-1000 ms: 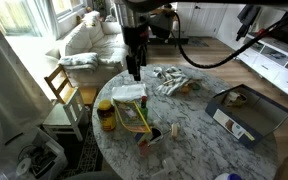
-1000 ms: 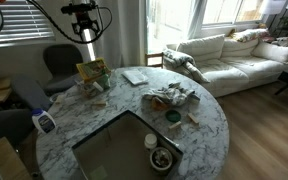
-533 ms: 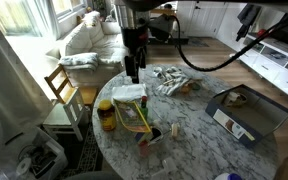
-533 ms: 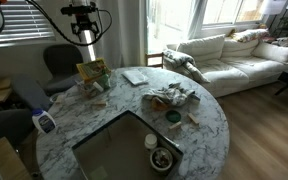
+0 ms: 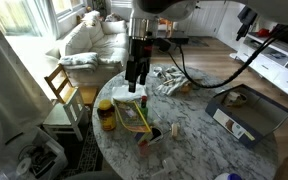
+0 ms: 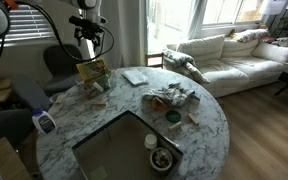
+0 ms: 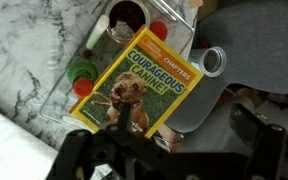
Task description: Pick up the yellow book and place it in the clear storage container
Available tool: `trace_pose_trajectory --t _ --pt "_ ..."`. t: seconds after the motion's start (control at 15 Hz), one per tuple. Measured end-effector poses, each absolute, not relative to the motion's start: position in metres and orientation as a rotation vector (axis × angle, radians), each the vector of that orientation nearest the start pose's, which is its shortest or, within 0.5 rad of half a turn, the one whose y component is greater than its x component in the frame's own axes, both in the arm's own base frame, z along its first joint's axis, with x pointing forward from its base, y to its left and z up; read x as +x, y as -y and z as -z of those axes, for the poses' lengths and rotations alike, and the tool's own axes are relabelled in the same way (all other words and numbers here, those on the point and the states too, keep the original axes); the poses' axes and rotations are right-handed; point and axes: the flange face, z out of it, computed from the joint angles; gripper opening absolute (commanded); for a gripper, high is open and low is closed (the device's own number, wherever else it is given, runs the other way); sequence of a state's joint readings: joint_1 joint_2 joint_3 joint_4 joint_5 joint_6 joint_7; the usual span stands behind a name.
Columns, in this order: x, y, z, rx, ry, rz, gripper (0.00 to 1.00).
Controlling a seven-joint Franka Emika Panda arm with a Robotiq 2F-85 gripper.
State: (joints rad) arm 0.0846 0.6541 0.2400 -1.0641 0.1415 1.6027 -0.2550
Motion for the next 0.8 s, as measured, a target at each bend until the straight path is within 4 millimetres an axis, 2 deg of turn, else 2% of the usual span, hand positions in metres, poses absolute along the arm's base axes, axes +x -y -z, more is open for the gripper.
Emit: trace_pose_trajectory --t 0.4,0.53,0.8 --pt "0.697 -0.184 -0.383 -2.679 0.554 -0.122 1.0" --pt "0.69 -0.18 -0.373 -2.691 0.512 -0.136 1.0" --pt "0.666 -0.168 -0.365 -2.732 0.428 -0.218 1.0"
